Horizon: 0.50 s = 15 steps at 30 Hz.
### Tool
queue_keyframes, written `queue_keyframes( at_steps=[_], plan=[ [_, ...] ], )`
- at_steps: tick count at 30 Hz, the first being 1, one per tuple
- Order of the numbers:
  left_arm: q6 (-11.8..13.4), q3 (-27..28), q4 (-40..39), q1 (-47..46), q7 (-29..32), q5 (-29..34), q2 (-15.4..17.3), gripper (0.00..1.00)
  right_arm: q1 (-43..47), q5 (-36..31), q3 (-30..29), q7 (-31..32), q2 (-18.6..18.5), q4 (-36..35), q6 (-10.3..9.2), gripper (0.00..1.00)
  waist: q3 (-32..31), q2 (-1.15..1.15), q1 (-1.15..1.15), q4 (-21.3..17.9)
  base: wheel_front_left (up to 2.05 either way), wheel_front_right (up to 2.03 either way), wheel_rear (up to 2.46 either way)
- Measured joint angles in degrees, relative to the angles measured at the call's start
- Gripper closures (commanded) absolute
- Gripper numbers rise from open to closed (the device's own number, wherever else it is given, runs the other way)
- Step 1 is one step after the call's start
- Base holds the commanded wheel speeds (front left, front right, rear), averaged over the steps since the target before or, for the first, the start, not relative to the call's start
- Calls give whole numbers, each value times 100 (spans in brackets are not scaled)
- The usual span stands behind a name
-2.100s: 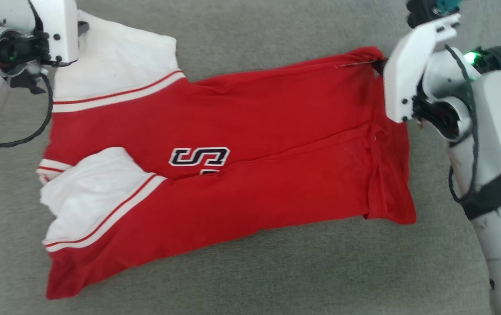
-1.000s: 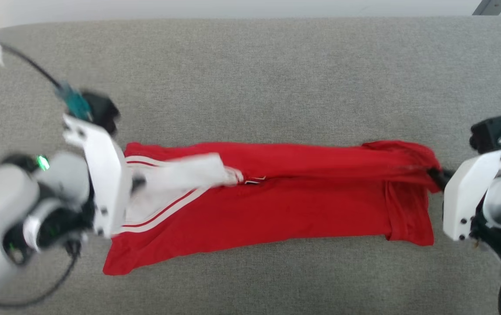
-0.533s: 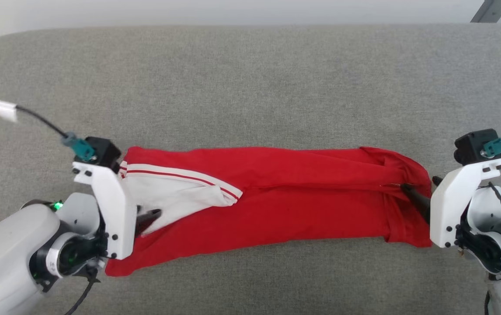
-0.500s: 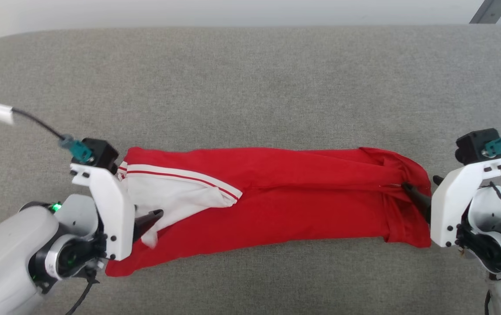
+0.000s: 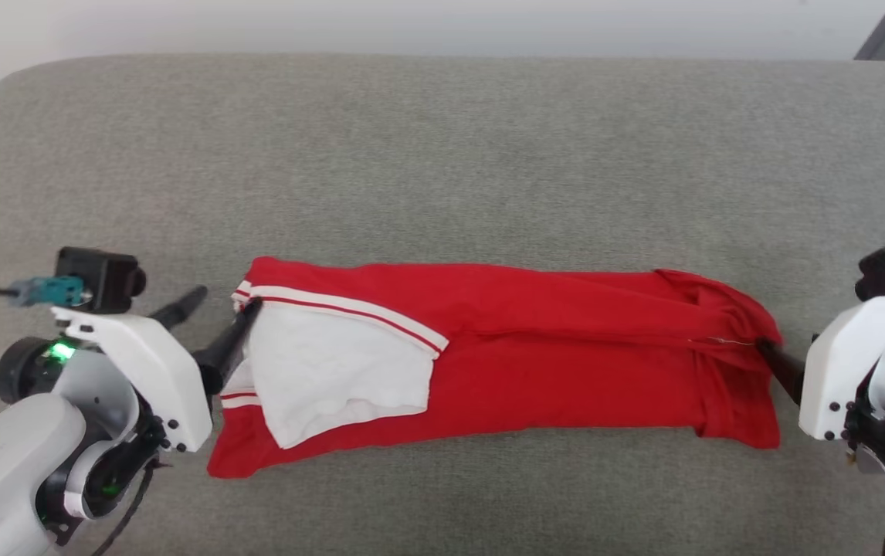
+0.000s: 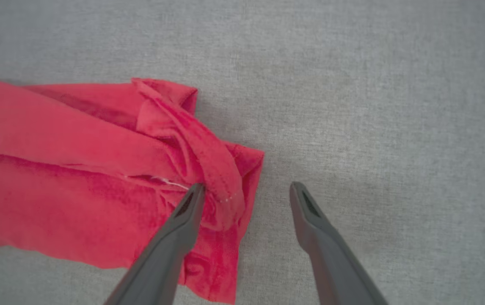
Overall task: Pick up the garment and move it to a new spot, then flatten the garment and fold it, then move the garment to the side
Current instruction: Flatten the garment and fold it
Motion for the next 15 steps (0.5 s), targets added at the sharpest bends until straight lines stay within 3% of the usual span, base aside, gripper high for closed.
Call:
queue_keyframes(
  at_steps=[9, 15],
  plan=[
    [204, 224, 124, 484, -1383, 322, -154, 0, -140, 5, 83, -183, -34, 983, 0, 0, 14, 0, 0, 322, 0, 0, 0],
    [258, 474, 263, 826, -1791, 436, -381, 0, -393, 242, 344, -231, -158, 1591, -19, 0, 4, 0, 0, 507, 0, 0, 0]
  ],
)
